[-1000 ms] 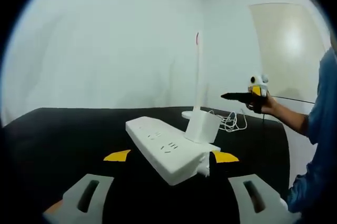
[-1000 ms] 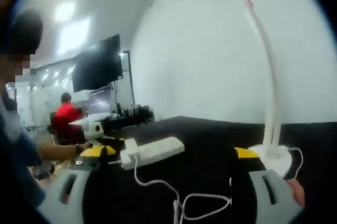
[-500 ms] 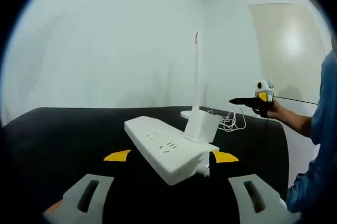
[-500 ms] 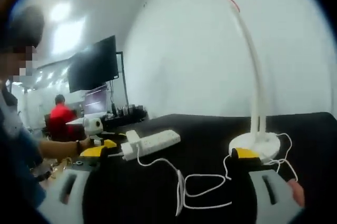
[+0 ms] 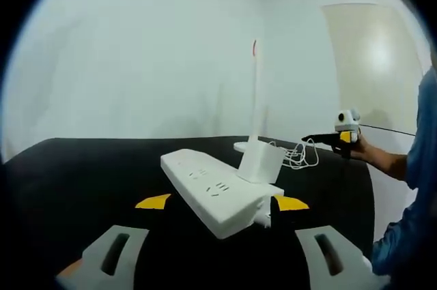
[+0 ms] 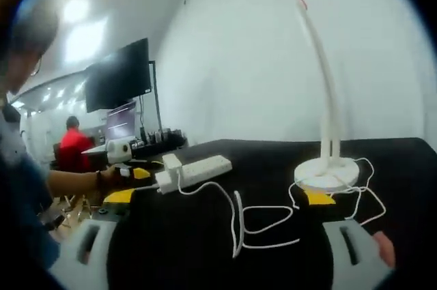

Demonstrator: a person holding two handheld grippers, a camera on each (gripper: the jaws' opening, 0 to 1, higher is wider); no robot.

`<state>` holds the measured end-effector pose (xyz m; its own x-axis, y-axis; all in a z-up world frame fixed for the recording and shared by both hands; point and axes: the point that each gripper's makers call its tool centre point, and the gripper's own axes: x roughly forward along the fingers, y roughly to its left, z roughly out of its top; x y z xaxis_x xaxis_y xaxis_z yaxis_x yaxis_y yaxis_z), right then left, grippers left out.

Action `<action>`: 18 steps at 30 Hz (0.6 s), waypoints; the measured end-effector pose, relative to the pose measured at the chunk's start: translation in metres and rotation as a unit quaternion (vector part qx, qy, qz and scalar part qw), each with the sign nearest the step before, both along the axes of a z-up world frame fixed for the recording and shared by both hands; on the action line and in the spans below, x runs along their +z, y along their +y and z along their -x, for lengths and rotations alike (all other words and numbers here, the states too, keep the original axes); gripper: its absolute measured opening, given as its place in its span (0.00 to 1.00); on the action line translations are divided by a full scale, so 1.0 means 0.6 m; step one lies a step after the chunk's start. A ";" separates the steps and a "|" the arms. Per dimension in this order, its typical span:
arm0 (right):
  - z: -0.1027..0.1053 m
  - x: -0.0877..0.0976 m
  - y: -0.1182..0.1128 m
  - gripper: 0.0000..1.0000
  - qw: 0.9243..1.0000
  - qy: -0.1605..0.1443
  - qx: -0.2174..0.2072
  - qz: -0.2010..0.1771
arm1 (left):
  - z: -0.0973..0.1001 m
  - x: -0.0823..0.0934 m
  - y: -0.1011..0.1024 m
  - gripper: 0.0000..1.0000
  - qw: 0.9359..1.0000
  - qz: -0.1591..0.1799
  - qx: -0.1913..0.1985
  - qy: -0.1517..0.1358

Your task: Insert the desk lamp plug into the socket, turn on the power strip switch, turn on the lamp switch, then turn off the lamp switch, turn off the power strip switch, and remove the plug from the socket.

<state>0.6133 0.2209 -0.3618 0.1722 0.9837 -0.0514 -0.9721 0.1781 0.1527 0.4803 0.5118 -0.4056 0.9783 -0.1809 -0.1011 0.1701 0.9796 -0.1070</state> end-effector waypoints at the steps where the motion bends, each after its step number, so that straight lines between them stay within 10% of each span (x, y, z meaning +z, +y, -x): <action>1: -0.001 0.001 -0.002 0.96 1.000 0.001 -0.002 -0.002 | 0.000 0.000 0.000 0.54 1.000 0.000 0.000 0.001; 18: 0.004 0.002 -0.012 0.96 1.000 -0.018 -0.015 -0.014 | 0.000 0.004 -0.005 0.56 1.000 0.004 -0.002 -0.006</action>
<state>0.6110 0.2135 -0.3606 0.2030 0.9790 -0.0173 -0.9714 0.2036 0.1225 0.4805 0.5087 -0.4034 0.9785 -0.1862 -0.0886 0.1759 0.9780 -0.1123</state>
